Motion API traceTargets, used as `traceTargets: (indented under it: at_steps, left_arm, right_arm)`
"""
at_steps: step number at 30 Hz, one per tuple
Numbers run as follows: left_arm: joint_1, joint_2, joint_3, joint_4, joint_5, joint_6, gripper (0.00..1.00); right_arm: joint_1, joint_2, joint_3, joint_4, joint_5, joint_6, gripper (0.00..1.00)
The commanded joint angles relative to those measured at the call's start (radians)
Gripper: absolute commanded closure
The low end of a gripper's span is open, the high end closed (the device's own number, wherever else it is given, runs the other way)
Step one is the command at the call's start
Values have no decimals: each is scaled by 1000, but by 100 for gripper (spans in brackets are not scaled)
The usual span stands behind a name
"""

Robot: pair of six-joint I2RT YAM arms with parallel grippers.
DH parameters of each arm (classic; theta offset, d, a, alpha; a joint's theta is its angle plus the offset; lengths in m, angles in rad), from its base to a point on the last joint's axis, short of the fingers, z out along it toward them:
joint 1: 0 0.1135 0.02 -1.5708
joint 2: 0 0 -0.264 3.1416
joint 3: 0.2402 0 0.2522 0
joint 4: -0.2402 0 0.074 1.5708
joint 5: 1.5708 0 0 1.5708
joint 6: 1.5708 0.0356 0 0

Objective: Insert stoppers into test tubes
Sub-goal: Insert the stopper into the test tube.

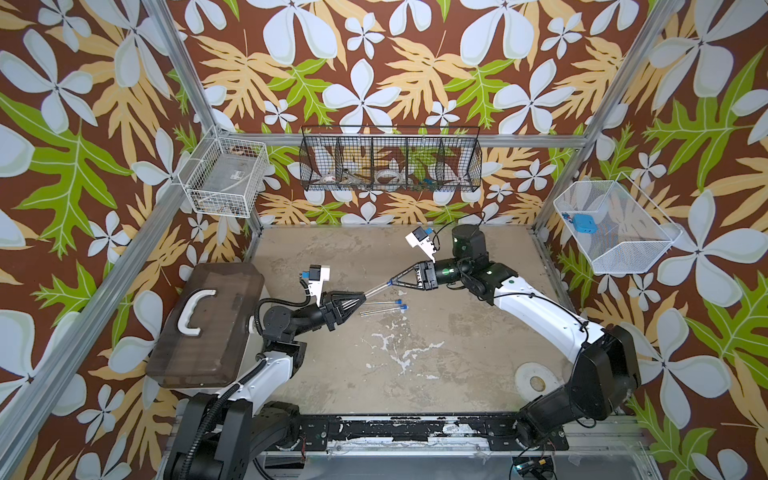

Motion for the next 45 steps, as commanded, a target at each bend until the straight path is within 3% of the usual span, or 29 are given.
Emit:
traceTargets:
  at_steps: [1,26,45]
  left_arm:
    - [-14,0,3,49,39,28,100]
    - [-14,-5,1,33,47,43,100]
    - [-13,1,0,61,55,29,100]
  right_arm:
    - [13,-1,5,-36,-103,-11,80]
    - [-99,-52,-42,-64,-100,-16,78]
    - [-61,13,-19,-75,-105,-26,79]
